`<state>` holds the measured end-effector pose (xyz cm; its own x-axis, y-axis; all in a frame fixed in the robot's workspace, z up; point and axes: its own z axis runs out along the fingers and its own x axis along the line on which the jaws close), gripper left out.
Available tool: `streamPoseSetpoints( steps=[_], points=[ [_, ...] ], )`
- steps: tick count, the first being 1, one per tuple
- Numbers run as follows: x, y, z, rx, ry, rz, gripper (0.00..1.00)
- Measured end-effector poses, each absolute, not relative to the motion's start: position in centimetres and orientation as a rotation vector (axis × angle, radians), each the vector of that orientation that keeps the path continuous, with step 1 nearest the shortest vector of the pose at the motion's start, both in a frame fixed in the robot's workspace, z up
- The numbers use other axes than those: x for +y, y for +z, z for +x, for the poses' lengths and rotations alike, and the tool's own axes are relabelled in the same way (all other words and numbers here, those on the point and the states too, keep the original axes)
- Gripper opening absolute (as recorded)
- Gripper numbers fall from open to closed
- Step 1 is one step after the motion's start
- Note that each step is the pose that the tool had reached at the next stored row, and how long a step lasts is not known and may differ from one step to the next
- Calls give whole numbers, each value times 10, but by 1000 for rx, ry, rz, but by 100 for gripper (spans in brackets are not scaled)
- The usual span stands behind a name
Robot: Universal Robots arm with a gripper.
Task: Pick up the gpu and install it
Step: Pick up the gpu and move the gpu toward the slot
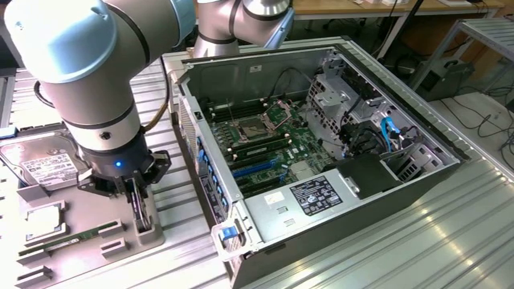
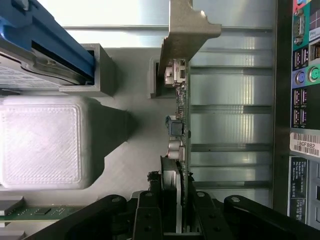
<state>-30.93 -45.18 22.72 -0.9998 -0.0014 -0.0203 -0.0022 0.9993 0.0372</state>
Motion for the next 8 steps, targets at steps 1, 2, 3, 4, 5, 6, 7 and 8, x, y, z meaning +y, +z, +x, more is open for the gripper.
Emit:
streamPoseSetpoints(
  steps=[1, 2, 3, 4, 5, 6, 7, 8],
  points=[
    [-452, 229, -309, 3121, 58, -3, 28],
    [-452, 232, -309, 3121, 58, -3, 28],
    [-452, 234, -309, 3121, 58, -3, 28],
    [-452, 236, -309, 3121, 58, -3, 28],
    [-452, 239, -309, 3121, 58, -3, 28],
    [-452, 241, -309, 3121, 58, -3, 28],
    [-452, 243, -309, 3121, 58, -3, 28],
    [-452, 246, -309, 3121, 58, -3, 28]
  ],
)
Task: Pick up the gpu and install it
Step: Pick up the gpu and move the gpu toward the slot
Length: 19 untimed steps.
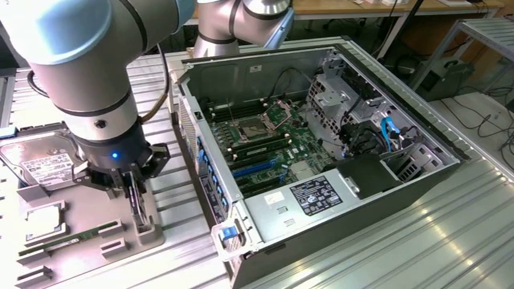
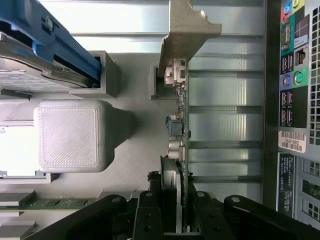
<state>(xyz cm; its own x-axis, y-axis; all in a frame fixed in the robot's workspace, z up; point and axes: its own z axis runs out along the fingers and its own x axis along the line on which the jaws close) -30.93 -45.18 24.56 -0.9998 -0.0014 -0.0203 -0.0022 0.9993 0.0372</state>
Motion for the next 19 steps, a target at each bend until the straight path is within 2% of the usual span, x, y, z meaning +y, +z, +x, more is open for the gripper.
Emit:
streamPoseSetpoints(
  steps=[19],
  points=[
    [-452, 297, -309, 3121, 58, -3, 28]
  ],
)
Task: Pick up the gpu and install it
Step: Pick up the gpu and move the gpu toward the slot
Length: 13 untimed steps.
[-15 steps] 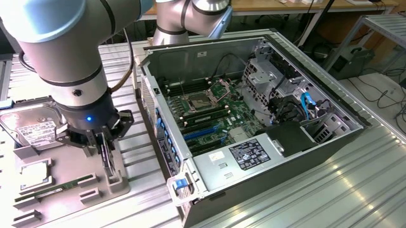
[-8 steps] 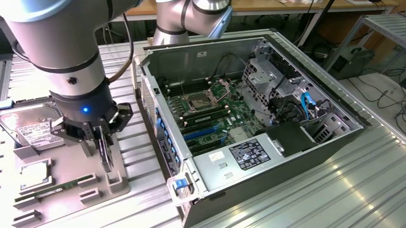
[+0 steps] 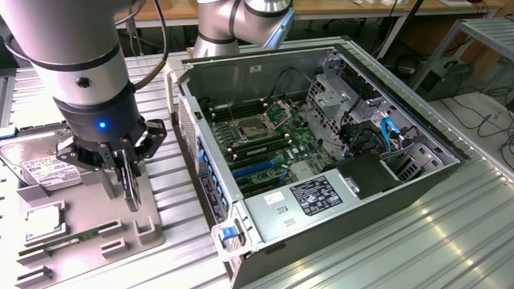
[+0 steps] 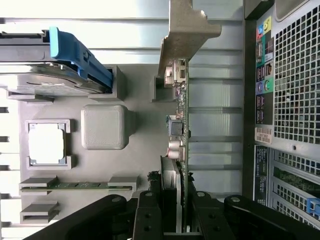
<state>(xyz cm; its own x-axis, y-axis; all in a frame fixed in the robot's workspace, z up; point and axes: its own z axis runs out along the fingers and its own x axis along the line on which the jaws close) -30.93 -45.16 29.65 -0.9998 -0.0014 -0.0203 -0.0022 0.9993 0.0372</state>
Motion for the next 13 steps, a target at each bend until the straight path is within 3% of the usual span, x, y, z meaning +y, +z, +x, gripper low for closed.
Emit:
streamPoseSetpoints(
  steps=[13],
  points=[
    [-451, 329, -309, 3121, 58, -3, 28]
  ],
)
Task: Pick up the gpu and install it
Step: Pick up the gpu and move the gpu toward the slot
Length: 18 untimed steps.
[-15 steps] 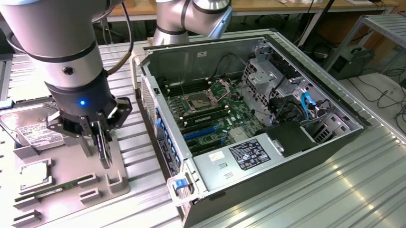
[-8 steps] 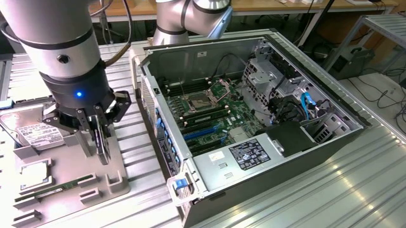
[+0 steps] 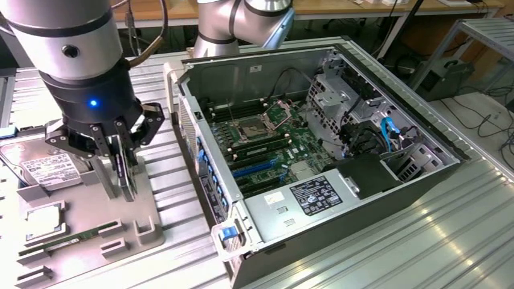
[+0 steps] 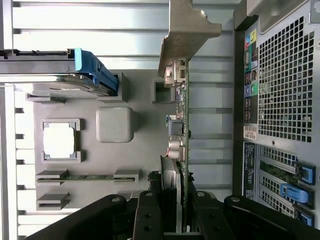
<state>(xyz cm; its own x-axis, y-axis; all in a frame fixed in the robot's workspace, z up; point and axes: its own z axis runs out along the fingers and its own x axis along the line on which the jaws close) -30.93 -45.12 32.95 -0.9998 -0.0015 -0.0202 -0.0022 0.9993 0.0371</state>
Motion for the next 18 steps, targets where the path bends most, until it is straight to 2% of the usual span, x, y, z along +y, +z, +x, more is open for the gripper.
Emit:
streamPoseSetpoints(
  steps=[18],
  points=[
    [-451, 381, -309, 3121, 58, -3, 28]
  ],
)
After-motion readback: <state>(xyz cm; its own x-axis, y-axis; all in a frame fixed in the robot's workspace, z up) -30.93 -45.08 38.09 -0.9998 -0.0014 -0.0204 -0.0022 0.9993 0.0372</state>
